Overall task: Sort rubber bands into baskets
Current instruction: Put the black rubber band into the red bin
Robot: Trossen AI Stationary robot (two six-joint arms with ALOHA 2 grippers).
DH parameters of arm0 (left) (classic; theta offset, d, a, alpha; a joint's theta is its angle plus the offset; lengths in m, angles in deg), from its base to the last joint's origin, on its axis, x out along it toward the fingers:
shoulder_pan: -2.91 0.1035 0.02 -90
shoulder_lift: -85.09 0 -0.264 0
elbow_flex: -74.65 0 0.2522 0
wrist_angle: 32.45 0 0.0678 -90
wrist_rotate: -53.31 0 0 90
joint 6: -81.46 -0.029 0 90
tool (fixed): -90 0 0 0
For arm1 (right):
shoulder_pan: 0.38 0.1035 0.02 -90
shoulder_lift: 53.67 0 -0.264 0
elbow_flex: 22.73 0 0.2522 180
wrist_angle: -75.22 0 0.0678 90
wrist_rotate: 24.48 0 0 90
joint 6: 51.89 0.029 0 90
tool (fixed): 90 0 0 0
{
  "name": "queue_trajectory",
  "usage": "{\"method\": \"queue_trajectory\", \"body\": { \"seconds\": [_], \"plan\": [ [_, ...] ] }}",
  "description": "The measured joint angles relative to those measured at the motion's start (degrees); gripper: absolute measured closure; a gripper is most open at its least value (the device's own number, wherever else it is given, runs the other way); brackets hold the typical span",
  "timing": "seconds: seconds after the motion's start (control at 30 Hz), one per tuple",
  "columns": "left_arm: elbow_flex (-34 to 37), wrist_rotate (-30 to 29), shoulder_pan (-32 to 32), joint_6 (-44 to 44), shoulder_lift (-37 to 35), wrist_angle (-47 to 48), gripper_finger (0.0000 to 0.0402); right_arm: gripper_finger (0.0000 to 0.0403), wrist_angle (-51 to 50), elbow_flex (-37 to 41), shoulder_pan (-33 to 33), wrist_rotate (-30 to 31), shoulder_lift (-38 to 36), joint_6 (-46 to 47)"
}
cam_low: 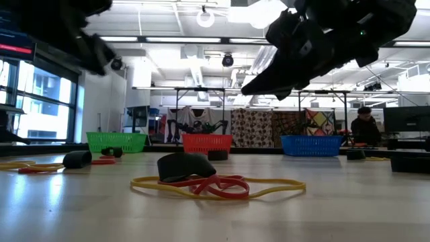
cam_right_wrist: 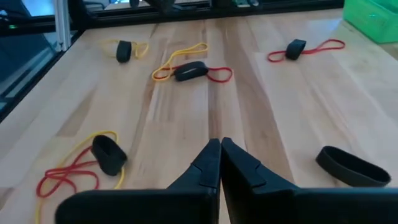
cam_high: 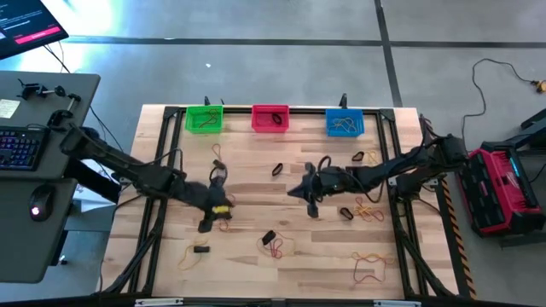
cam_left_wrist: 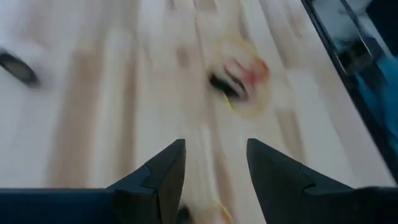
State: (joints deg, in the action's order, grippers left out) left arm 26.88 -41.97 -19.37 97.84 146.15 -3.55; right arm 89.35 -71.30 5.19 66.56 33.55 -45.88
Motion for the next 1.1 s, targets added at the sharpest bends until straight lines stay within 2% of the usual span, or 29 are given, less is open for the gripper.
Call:
{"method": "queue_trajectory", "body": {
  "seconds": [0.17, 0.43, 0.63, 0.83, 1.1],
  "plan": [
    [-0.2, 7.0, -6.4, 10.5, 0.0, 5.9, 0.0261, 0.0403, -0.1, 0.0, 0.8, 0.0, 0.0, 1.4],
    [-0.3, 9.2, -18.1, 27.5, 1.5, 6.5, 0.0263, 0.0403, -0.1, 0.0, 0.9, 0.4, 0.0, 1.5],
    [-0.3, 8.8, -23.0, 38.9, 6.0, 7.7, 0.0260, 0.0403, -0.1, 0.0, 0.9, 0.5, 0.0, 1.6],
    [-0.9, 6.3, -24.0, 40.5, 12.3, 9.8, 0.0233, 0.0403, -0.1, 0.0, 0.9, 0.5, 0.0, 1.5],
    [-5.8, 5.8, -25.0, 35.3, 19.8, 14.2, 0.0213, 0.0403, -0.2, 0.0, 0.9, 0.5, 0.0, 1.5]
  ]
}}
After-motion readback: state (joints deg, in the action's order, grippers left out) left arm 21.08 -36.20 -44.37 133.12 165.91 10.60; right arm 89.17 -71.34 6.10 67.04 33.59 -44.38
